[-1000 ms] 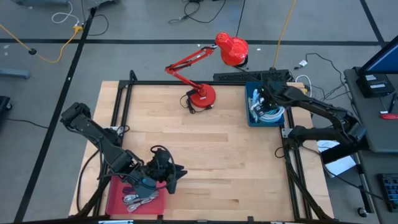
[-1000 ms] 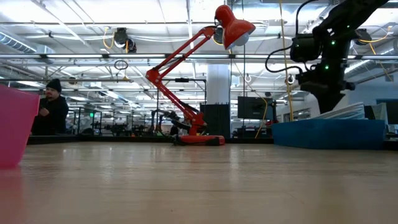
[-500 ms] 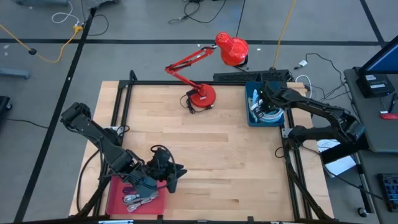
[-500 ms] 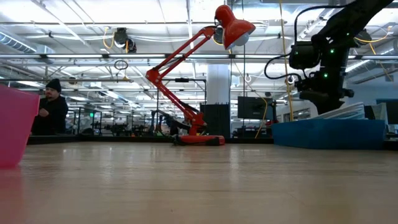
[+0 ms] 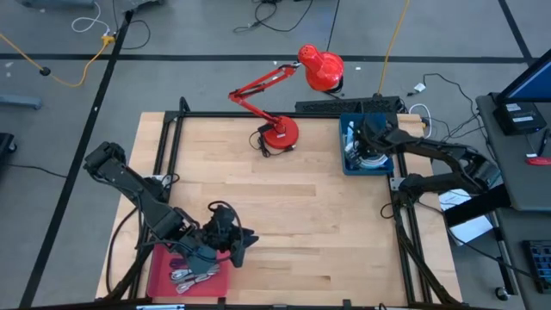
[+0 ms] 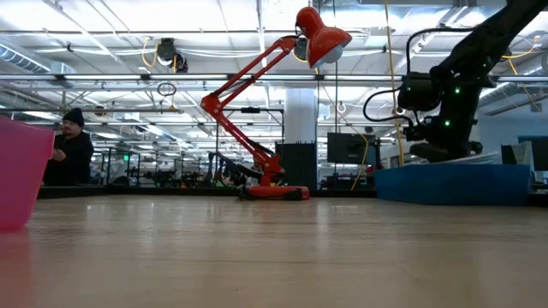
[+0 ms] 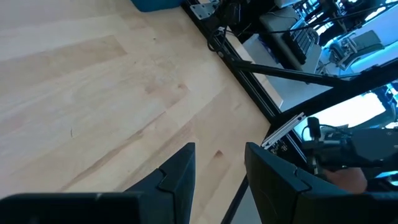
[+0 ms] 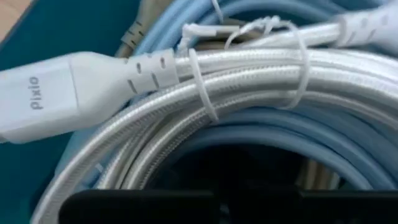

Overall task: Sort cables
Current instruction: Adjust the usb cables in the blue bin

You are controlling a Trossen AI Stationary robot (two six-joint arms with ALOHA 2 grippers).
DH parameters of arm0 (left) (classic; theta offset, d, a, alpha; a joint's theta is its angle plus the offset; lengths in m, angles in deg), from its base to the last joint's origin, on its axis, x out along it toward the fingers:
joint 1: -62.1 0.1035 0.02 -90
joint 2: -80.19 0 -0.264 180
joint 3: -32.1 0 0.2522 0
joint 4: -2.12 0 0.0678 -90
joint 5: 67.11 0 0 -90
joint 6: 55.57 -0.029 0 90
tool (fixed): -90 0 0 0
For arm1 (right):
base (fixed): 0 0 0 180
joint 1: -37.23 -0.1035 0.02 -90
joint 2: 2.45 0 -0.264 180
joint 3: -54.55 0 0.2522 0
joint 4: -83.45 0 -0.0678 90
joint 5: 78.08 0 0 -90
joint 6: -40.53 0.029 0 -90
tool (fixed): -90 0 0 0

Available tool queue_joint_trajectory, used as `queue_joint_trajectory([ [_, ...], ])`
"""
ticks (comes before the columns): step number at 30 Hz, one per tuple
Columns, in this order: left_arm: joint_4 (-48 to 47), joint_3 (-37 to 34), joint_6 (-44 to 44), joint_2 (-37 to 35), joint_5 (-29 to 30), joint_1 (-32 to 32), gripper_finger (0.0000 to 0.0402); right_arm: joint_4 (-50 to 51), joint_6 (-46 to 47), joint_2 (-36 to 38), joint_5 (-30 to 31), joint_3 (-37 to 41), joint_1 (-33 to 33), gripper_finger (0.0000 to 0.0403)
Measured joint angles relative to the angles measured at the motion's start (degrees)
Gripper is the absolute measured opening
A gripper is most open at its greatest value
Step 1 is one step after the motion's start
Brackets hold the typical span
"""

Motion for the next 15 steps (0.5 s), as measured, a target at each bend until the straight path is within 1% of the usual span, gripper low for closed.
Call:
queue_joint_trajectory([
  [3, 0.02, 0.00, 0.21, 0.00, -0.02, -0.12, 0.0140, -2.33, 0.22, 0.25, -1.14, 1.61, 0.00, 0.0000],
  [7, 0.01, 0.00, 0.20, 0.00, 0.00, -0.12, 0.0140, -3.19, 0.28, 1.81, -3.04, 1.76, 0.00, 0.0000],
  [11, -0.15, 0.00, 0.03, 0.00, 0.13, 0.05, 0.0140, -3.09, 1.11, 5.31, -4.35, -0.08, -0.02, 0.0000],
  [15, -0.51, 0.00, -0.66, 0.00, 0.16, 0.21, 0.0140, -3.16, 1.48, 8.17, -4.03, -2.55, -0.02, 0.0000],
])
